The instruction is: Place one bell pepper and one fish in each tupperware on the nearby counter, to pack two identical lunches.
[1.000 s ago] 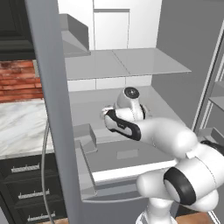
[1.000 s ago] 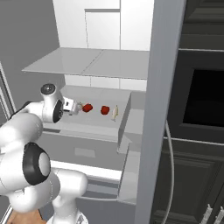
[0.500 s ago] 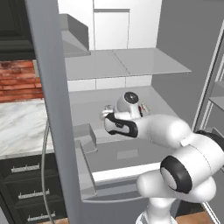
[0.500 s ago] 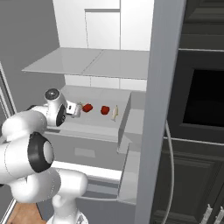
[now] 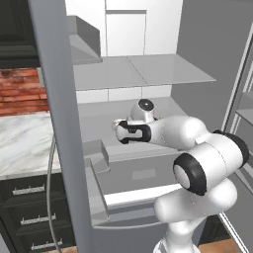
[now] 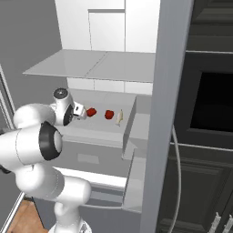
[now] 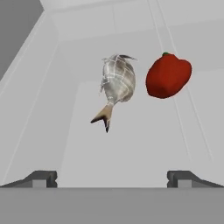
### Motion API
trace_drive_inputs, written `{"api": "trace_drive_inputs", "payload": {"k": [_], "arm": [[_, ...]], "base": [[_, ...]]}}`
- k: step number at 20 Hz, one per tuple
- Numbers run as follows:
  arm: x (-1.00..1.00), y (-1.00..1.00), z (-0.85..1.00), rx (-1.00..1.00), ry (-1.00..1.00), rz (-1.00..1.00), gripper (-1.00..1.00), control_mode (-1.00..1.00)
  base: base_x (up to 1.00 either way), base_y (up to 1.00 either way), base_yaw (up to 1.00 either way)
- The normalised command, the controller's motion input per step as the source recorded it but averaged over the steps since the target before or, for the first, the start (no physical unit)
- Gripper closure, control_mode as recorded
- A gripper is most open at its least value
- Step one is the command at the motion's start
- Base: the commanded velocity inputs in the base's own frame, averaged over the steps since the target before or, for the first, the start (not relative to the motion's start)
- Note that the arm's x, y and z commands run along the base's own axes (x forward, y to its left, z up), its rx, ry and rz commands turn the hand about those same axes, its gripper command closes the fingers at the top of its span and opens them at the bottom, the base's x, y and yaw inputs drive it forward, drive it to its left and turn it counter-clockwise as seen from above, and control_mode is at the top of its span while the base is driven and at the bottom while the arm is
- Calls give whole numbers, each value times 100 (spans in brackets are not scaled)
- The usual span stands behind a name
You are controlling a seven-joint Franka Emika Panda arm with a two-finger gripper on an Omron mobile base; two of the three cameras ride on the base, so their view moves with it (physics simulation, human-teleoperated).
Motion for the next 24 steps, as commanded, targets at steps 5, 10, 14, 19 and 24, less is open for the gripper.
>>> {"api": "trace_drive_inputs", "payload": {"k": [5,10,14,19,24], "arm": [[29,5,-18,0,0,-3,-100,-100],[36,5,-3,0,0,-4,-100,-100],[36,8,-8,0,0,-4,-100,-100],[15,11,-25,0,0,-7,-100,-100],[25,9,-20,0,0,-6,-100,-100]], "base": [[0,0,0],[0,0,0],[0,0,0],[0,0,0],[0,0,0]]}}
